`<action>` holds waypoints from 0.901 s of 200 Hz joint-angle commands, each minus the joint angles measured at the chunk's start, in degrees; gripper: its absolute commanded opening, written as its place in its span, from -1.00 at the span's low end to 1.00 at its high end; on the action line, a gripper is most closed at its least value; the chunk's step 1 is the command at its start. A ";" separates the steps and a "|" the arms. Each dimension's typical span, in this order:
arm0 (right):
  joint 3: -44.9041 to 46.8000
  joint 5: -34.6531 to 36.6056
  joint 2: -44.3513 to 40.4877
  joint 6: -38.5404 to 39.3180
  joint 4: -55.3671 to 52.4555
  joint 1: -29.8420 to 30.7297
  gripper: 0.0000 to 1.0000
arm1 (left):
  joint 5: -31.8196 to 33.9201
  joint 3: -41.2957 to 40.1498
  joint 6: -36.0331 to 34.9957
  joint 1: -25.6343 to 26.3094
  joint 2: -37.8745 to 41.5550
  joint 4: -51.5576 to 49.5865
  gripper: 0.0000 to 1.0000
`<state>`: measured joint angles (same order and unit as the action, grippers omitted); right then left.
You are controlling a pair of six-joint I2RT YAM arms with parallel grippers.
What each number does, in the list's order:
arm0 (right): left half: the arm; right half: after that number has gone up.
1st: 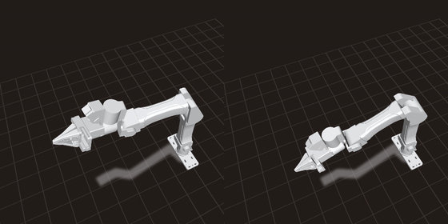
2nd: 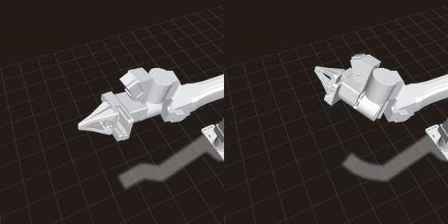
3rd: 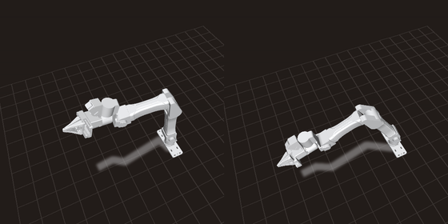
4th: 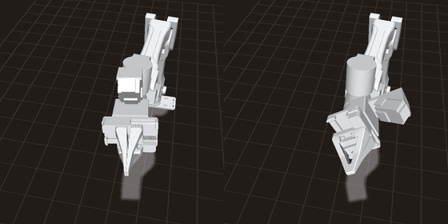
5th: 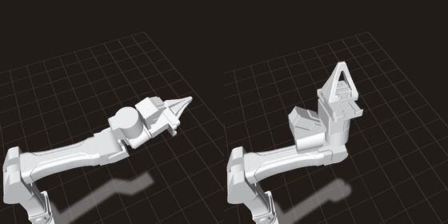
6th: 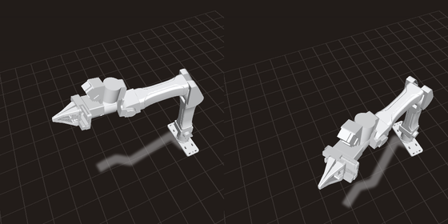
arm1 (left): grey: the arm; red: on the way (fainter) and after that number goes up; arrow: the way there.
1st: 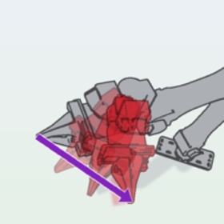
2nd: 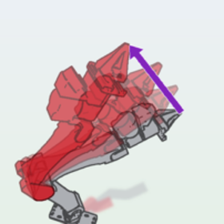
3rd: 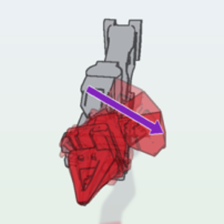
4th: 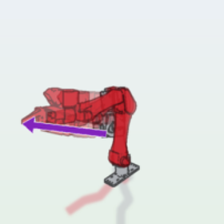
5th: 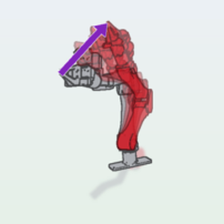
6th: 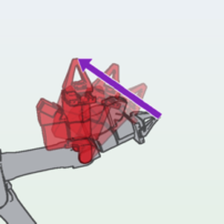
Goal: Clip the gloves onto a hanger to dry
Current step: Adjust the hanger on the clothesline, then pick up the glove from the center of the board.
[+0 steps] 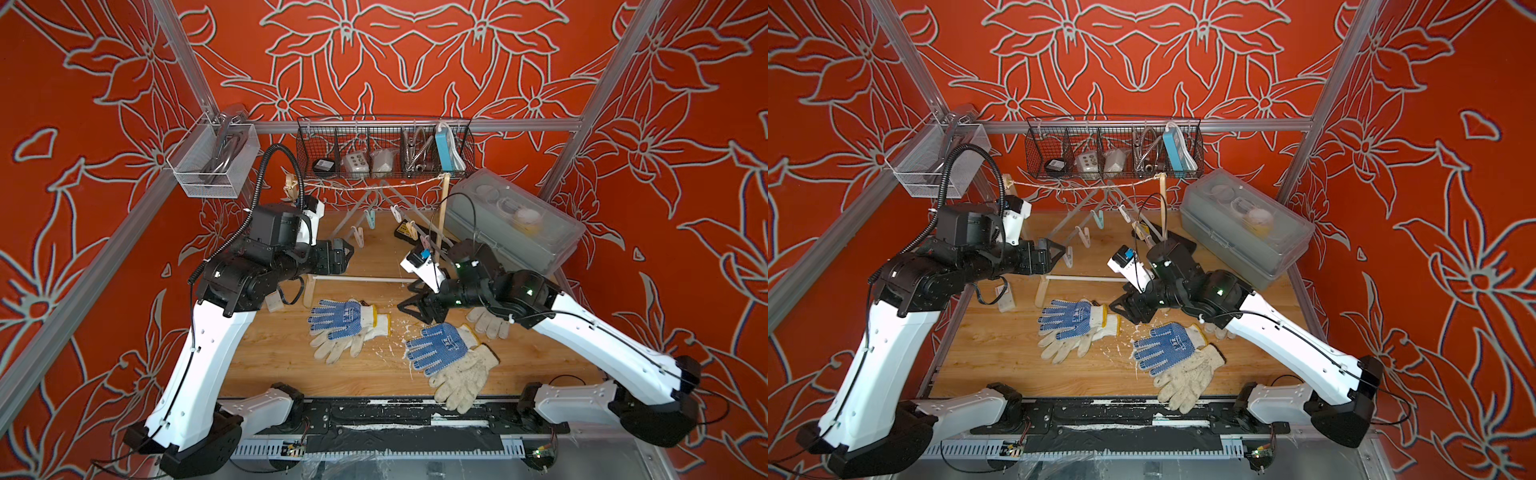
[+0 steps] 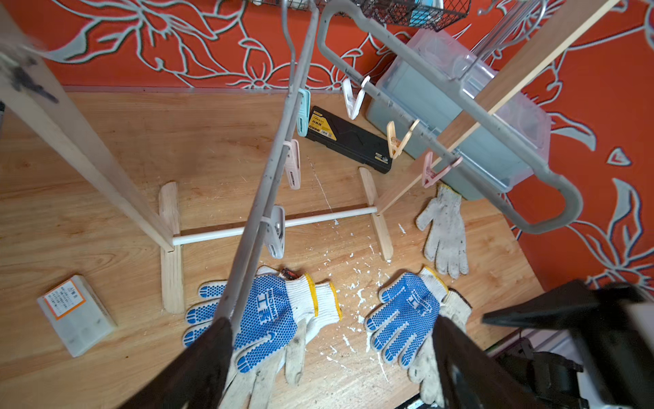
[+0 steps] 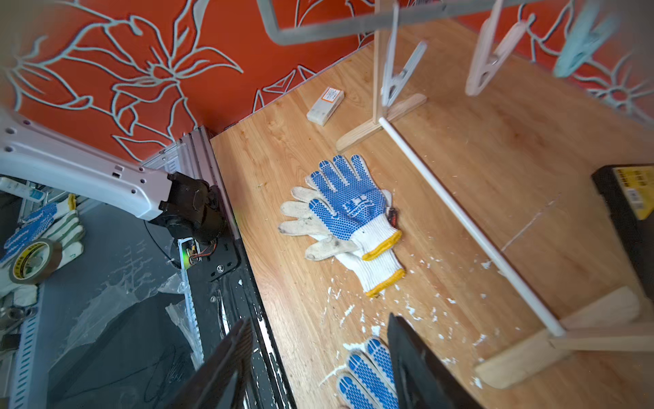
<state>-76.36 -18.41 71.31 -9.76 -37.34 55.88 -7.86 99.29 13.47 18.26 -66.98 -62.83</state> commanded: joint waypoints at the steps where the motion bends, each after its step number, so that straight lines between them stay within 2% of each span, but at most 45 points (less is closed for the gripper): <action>1: 5.91 5.40 0.16 -7.18 8.85 2.05 0.29 | -2.79 0.58 -1.65 -2.26 0.58 0.27 0.75; 36: 11.59 11.91 5.24 -9.23 18.48 3.49 0.41 | -1.05 -0.06 -2.49 -6.13 3.23 1.95 0.75; 54: 12.83 12.72 9.32 -9.25 22.26 3.30 0.44 | 1.71 -0.84 -2.74 -7.97 4.65 3.01 0.74; 80: 13.89 10.04 15.90 -8.89 28.51 2.05 0.43 | 2.75 -0.23 -3.10 -9.20 5.05 3.02 0.74; 111: 11.43 4.77 25.06 -7.74 31.22 -1.94 0.36 | 3.90 -1.46 -3.46 -9.55 6.03 1.61 0.74; 180: 3.75 -2.65 39.30 -4.92 30.68 -5.50 0.20 | 5.10 -14.30 -3.03 -14.85 12.78 3.39 0.75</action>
<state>-69.58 -17.15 107.77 -15.94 -7.62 50.76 -3.46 88.01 11.33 5.52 -56.62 -60.45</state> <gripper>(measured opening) 0.619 0.874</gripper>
